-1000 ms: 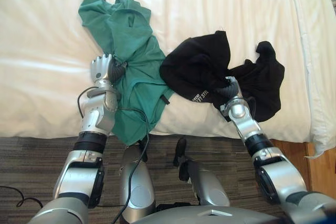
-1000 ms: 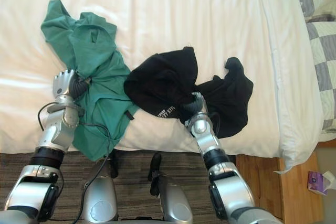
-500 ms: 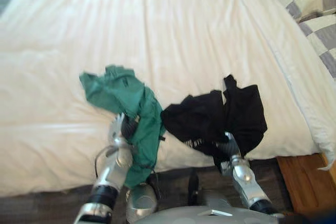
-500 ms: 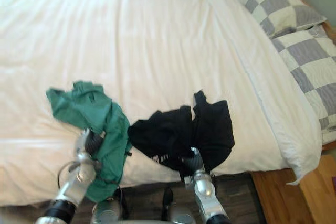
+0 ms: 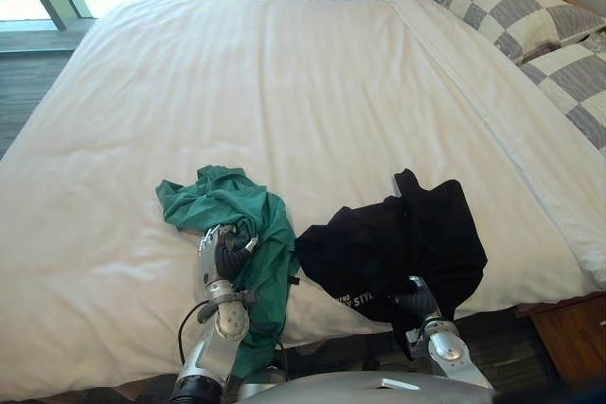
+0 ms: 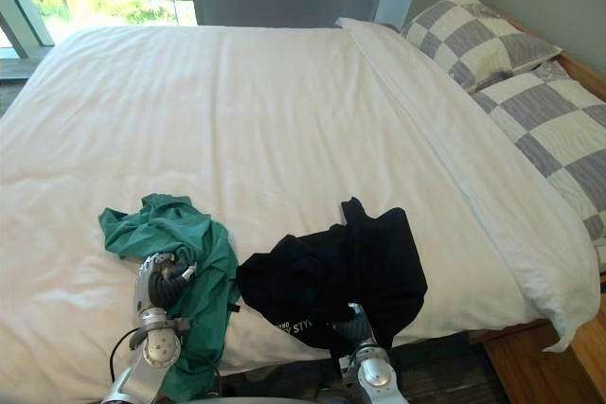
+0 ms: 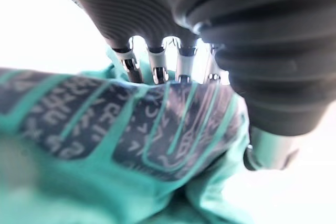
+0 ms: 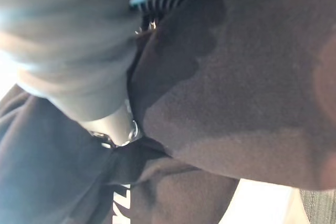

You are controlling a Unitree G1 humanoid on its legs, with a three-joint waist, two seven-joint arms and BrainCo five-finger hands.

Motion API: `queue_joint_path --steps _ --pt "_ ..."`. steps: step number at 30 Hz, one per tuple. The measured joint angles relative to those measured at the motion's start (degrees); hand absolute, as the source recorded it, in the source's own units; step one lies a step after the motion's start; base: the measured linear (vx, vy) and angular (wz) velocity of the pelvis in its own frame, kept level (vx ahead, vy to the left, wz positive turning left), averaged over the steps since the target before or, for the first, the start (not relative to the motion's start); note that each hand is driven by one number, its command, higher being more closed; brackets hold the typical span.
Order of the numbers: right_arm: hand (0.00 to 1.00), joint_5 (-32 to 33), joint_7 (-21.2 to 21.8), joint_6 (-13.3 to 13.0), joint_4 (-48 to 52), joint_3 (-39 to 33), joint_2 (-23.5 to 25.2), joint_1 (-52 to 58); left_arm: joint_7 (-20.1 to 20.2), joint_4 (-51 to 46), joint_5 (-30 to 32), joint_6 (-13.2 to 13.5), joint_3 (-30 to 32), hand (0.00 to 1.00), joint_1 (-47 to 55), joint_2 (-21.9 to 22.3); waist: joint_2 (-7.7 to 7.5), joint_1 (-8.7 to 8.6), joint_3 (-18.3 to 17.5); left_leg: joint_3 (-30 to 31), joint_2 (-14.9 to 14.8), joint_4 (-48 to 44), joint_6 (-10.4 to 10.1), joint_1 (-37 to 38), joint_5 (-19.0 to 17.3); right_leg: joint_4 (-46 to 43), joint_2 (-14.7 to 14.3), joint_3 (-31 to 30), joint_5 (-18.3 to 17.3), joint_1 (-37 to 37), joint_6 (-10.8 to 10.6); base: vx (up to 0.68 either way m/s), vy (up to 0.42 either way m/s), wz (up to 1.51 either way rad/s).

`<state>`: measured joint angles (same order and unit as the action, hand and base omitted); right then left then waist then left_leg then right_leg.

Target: Tidy the bed and pick cloth on bed and put in laundry

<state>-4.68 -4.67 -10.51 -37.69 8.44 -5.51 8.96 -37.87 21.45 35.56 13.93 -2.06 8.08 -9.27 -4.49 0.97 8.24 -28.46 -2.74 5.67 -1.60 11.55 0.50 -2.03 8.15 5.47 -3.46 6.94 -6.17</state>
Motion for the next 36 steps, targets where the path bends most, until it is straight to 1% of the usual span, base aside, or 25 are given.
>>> queue_joint_path --steps 4,7,11,14,17,18,20,21,22,23,25,27,28,30,31,32,34,36 --pt "1.0 0.5 0.6 1.4 0.4 0.0 -0.1 0.2 0.0 -0.8 4.8 0.7 -0.1 0.0 0.2 0.0 0.04 -0.04 0.0 0.6 0.1 0.3 0.0 0.5 0.1 0.2 0.0 0.3 -0.3 0.9 0.3 -0.04 -0.004 0.08" --pt "1.0 1.1 1.2 1.7 0.5 -0.2 -0.1 0.5 0.1 -1.2 8.2 0.9 -0.2 0.0 0.6 0.0 0.15 -0.06 0.1 0.7 0.1 0.3 0.0 0.9 0.2 0.5 0.0 0.3 -0.4 1.5 0.6 -0.04 0.002 0.01" --pt "1.0 1.2 2.1 2.1 0.6 -0.6 -0.1 1.2 0.9 -2.5 13.3 -0.2 -0.3 0.0 1.7 -0.1 0.29 -0.07 0.2 0.8 0.1 0.3 0.0 1.2 0.1 1.0 0.0 0.3 -0.4 2.1 0.6 -0.02 0.006 0.01" --pt "1.0 2.5 2.3 2.1 0.6 -0.9 0.1 2.1 3.4 -2.5 15.3 -3.2 -1.5 0.0 2.0 -0.6 0.24 0.01 0.1 1.0 0.1 0.3 -0.1 1.3 0.1 1.1 -0.1 0.3 -0.5 2.4 0.6 -0.01 0.006 0.03" --pt "1.0 4.1 2.2 2.1 0.6 -0.9 0.3 2.2 5.7 -2.0 16.1 -7.6 -2.5 0.0 2.0 -1.1 0.0 0.06 0.2 1.1 0.0 0.3 -0.2 1.0 0.0 1.1 -0.1 0.3 -1.0 2.1 0.6 0.0 0.0 0.0" --pt "1.0 5.0 2.2 2.1 0.6 -0.9 0.4 2.2 6.3 -1.5 17.2 -9.7 -2.4 0.0 2.0 -1.4 -0.18 0.12 0.1 1.1 0.0 0.3 -0.2 0.2 0.0 1.0 -0.2 0.3 -1.0 1.6 0.7 0.0 0.0 0.0" --pt "1.0 6.7 2.0 2.0 0.6 -0.9 0.6 2.1 6.5 -0.6 18.1 -13.3 -2.5 0.0 1.9 -2.3 -0.74 0.42 0.1 1.0 -0.2 0.3 -0.2 -0.9 0.0 1.0 -0.3 0.2 -1.0 0.3 0.7 0.0 0.0 0.0" --pt "1.0 7.2 2.0 2.0 0.6 -0.9 0.6 2.0 6.6 -0.1 18.1 -14.2 -2.5 0.0 1.8 -2.6 -1.07 0.62 0.1 1.0 -0.2 0.3 -0.2 -1.1 0.0 0.9 -0.4 0.1 -1.0 0.1 0.7 0.06 -0.008 -0.05" --pt "1.0 8.1 1.7 1.9 0.6 -0.9 0.9 2.0 6.7 1.1 18.2 -16.3 -2.4 0.0 1.8 -3.3 -1.3 1.13 0.2 0.8 -0.2 0.2 -0.2 -1.8 0.0 0.7 -0.5 -0.2 -0.7 -0.5 0.3 0.08 -0.007 -0.07" --pt "1.0 8.9 1.6 1.7 0.6 -0.9 1.1 1.9 6.6 1.4 18.2 -17.7 -2.4 0.0 1.7 -3.7 -1.91 1.43 0.5 0.7 -0.3 0.1 -0.2 -1.9 0.0 0.6 -0.6 -0.3 -0.4 -0.6 0.0 0.07 -0.009 -0.06" --pt "1.0 10.3 1.6 0.7 0.6 -0.9 1.3 1.2 5.1 1.3 20.4 -20.1 -2.4 0.0 0.2 -4.5 -2.76 1.94 2.2 0.6 -0.5 -0.1 -0.3 -3.0 0.0 0.7 -0.7 -0.8 0.1 -1.7 0.1 0.04 -0.008 -0.04" --pt "1.0 11.5 1.5 -0.1 0.6 -0.9 1.6 -0.2 3.3 1.3 22.5 -21.7 -2.3 0.0 -1.1 -5.2 -3.8 1.85 3.6 0.4 -1.4 -0.3 -0.5 -4.7 -0.2 0.6 -1.3 -2.9 1.4 -3.3 0.3 0.0 0.0 0.0" --pt "1.0 11.9 1.5 -0.4 0.6 -0.9 1.7 -0.4 2.7 1.2 22.9 -22.2 -2.2 0.0 -1.7 -5.4 -3.89 1.78 4.3 0.4 -1.9 -1.3 -0.8 -5.6 -0.9 0.6 -1.5 -3.8 2.2 -3.9 0.4 0.0 0.0 0.0" --pt "1.0 13.4 1.3 -1.8 0.6 -0.9 2.1 -2.4 0.7 0.9 25.8 -23.7 -1.7 0.0 -3.5 -5.6 -3.49 1.76 6.6 0.5 -5.2 -6.9 -0.8 -9.8 -3.2 0.2 -3.6 -6.8 6.4 -6.6 0.8 -0.02 0.017 -0.07" --pt "1.0 13.6 1.3 -2.0 0.6 -0.9 2.1 -2.5 0.1 0.7 26.6 -23.9 -1.6 0.0 -3.7 -5.8 -3.39 1.78 7.1 0.5 -5.9 -8.0 -0.8 -10.6 -3.7 0.0 -4.1 -7.0 7.1 -7.1 0.9 -0.02 0.01 -0.08" --pt "1.0 13.7 1.4 -2.5 0.8 -0.9 2.1 -2.9 -1.1 0.3 27.4 -24.0 -1.2 0.0 -3.9 -6.0 -3.74 1.82 7.7 0.6 -6.7 -9.8 -0.8 -11.9 -4.6 -0.1 -4.5 -7.5 7.8 -7.9 0.9 -0.02 0.016 -0.08" --pt "1.0 14.8 1.6 -3.1 0.8 -0.9 2.1 -3.6 -2.7 -0.3 29.2 -24.4 -1.1 0.0 -4.2 -6.4 -4.44 1.84 8.6 0.6 -7.3 -12.2 -0.8 -13.9 -5.8 -0.1 -4.6 -8.0 7.9 -8.8 1.1 -0.02 0.024 -0.07" --pt "1.0 16.0 1.6 -4.0 1.0 -0.7 2.1 -4.5 -4.8 -0.8 29.4 -24.0 -1.2 0.0 -4.7 -7.4 -4.96 1.87 9.9 0.5 -8.0 -15.1 -0.5 -15.7 -6.8 0.0 -4.6 -8.5 7.9 -9.7 1.1 -0.04 0.025 -0.09"
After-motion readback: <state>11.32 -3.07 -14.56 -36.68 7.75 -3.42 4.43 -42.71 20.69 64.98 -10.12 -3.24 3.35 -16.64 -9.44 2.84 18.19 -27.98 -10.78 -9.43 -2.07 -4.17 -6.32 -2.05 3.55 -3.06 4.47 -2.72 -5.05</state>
